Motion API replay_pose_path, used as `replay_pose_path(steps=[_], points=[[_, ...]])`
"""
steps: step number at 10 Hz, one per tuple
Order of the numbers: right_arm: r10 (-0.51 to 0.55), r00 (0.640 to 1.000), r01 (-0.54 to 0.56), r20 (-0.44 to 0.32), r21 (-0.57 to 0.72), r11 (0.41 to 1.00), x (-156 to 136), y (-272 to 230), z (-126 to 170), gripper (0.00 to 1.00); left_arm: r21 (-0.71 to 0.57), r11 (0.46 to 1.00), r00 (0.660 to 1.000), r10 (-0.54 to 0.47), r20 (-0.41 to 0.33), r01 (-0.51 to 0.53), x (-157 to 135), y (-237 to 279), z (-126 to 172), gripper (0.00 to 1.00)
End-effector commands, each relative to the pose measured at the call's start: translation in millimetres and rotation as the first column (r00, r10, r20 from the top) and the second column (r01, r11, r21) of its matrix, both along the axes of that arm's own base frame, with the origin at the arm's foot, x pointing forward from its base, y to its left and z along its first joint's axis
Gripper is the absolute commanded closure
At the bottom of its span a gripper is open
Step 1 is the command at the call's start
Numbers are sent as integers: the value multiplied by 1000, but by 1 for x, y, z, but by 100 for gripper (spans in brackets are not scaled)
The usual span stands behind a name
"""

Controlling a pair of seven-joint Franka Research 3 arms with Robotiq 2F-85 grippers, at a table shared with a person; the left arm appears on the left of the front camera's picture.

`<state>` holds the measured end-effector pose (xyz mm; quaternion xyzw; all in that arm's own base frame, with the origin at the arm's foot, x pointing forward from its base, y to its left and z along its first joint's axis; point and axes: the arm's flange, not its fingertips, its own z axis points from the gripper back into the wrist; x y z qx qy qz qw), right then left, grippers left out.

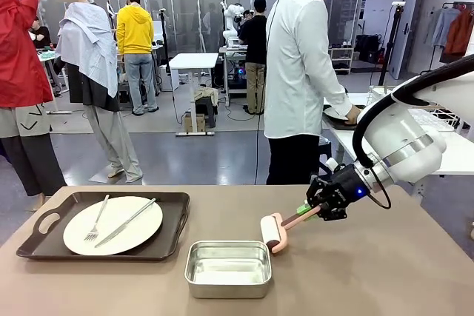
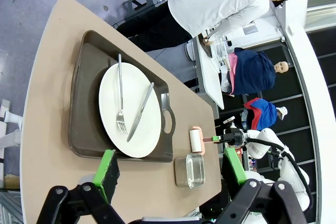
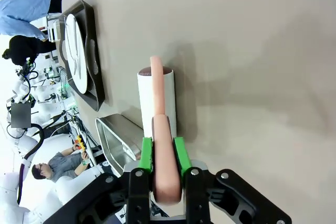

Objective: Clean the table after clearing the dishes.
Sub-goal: When the left (or right) Handle tray is removed, use the left hand (or right hand) to clean the left (or right) side of the table with the Lint Roller.

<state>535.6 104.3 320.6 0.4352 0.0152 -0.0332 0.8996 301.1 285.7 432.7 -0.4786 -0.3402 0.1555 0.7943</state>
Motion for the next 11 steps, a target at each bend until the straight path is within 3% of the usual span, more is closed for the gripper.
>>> replay_pose_path(steps=[1,7,8,9,11], points=[[3,1000,-3,13,-7,1000,0,1,-17,79,0,1000,1000,-13,13,13,-5,1,1,0],[41,998,-43,-37,-51,998,-6,-34,-33,79,0,1000,1000,-13,13,13,-5,1,1,0],[24,1000,-25,-19,-67,997,-7,-42,-35,92,0,1000,1000,-13,13,13,-5,1,1,0],[-1,1000,-1,-15,-88,996,-7,-52,-36,99,0,1000,1000,-13,13,13,-5,1,1,0],[-43,998,49,43,-164,985,-11,-78,-38,100,0,1000,1000,-13,13,13,-5,1,1,0]])
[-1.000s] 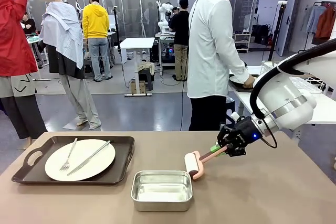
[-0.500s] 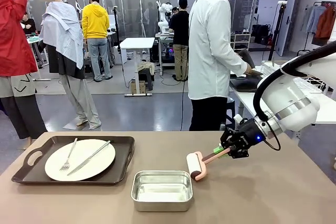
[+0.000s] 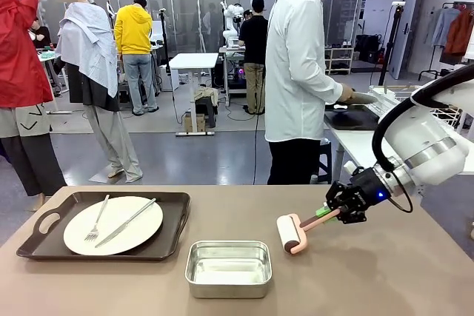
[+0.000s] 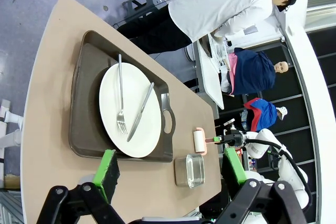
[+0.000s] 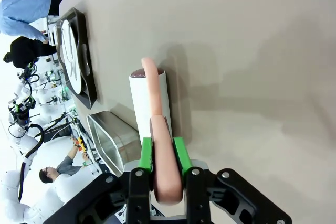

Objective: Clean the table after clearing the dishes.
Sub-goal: When the left (or right) Handle tray is removed, use the left hand (or right hand) to clean the left (or right) side of the table with the Lint Roller.

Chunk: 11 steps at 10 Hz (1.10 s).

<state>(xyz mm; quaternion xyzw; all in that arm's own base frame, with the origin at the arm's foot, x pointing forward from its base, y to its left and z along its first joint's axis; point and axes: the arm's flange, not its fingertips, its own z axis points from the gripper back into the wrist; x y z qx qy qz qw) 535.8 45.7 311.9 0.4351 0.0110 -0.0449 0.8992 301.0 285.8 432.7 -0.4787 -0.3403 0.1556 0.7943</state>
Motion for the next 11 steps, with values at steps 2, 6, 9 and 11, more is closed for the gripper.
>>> replay_pose_path(steps=[2,6,9,11], points=[[-20,997,39,78,-249,968,-14,-47,-35,99,0,1000,1000,-13,13,13,-5,1,1,0],[-50,994,81,98,-337,938,-21,-102,-32,100,0,1000,1000,-13,13,13,-5,1,1,0],[-53,996,75,67,-387,919,-31,-138,-21,100,0,1000,1000,-13,13,13,-5,1,1,0],[-88,994,108,65,-422,900,-37,-158,-11,100,0,1000,1000,-13,13,13,-5,1,1,0]])
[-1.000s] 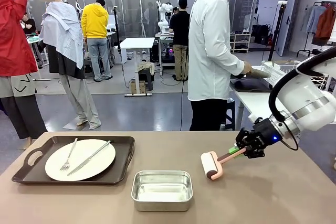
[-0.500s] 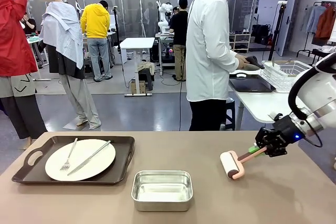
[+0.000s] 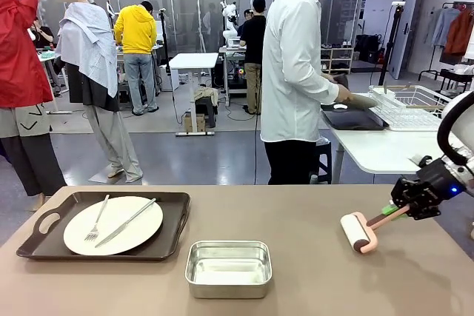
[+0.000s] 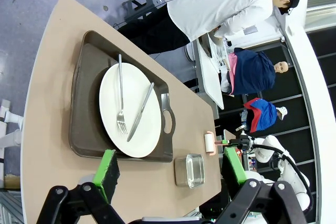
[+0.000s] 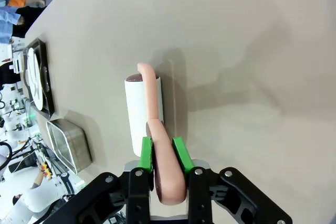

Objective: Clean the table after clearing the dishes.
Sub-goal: When the left (or right) Handle tray is removed, use the left hand (or right hand) to clean the left (or right) side of the table with the Lint Roller.

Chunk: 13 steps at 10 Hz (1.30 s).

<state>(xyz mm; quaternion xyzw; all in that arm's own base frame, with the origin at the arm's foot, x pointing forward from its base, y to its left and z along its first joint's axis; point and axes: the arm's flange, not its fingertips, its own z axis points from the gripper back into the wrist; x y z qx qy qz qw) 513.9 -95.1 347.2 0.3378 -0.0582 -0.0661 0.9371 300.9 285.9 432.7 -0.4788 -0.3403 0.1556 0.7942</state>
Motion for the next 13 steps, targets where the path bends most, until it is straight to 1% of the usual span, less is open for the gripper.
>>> replay_pose_path(steps=[1,3,4,7,10,11,13], points=[[-58,996,39,-70,-248,968,-18,-29,-40,100,1,1000,1000,-13,13,13,-4,1,1,0],[-117,990,88,-78,-300,950,-22,-50,-24,100,1,1000,1000,-13,13,13,-4,1,1,0],[-125,990,100,-64,-306,947,-24,-55,-15,100,1,1000,1000,-13,13,13,-4,1,1,0],[-106,994,107,25,-364,925,-33,-51,38,100,1,1000,1000,-13,13,13,-4,1,1,0],[-60,988,111,145,-370,922,-47,-37,90,100,1,1000,1000,-13,13,13,-4,1,1,0],[-46,986,108,162,-395,912,-50,-29,102,100,1,1000,1000,-13,13,13,-4,1,1,0],[-17,980,93,197,-386,918,-56,-17,122,100,1,1000,1000,-13,13,13,-4,1,1,0]])
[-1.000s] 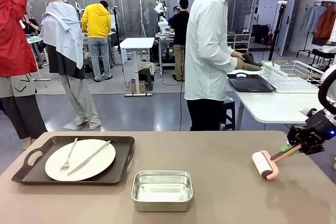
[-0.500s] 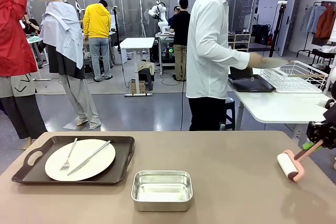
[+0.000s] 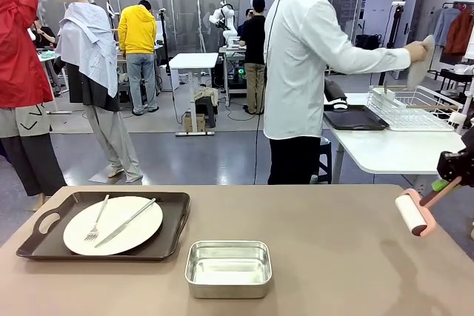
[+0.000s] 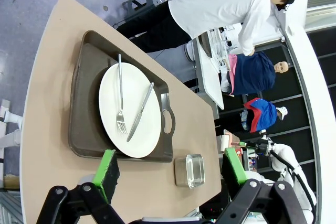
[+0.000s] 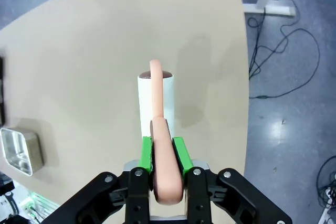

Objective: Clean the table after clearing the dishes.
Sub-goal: When the left (or right) Handle tray is removed, use the left hand (or right hand) to clean the left (or right) side of the table with the Lint Roller.

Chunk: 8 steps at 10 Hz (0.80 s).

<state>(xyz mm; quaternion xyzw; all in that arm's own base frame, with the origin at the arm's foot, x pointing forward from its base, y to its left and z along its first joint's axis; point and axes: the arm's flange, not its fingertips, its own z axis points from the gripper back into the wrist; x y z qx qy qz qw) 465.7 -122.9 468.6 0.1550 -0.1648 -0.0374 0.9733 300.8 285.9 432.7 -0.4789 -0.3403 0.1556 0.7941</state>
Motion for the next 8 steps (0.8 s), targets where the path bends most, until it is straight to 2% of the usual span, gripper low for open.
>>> replay_pose_path(steps=[1,3,4,5,8], points=[[-13,1000,13,10,-7,1000,-10,13,6,100,1,1000,1000,-13,13,13,-4,1,1,0],[-1,999,1,32,-8,1000,-16,21,15,100,1,1000,1000,-13,13,13,-4,1,1,0],[-38,999,38,-14,-40,998,-13,26,9,100,1,1000,1000,-13,13,13,-4,1,1,0],[25,999,-25,30,0,1000,-8,14,14,100,1,1000,1000,-13,13,13,-4,1,1,0],[25,999,-25,30,0,1000,-8,14,14,100,1,1000,1000,-13,13,13,-4,1,1,0]])
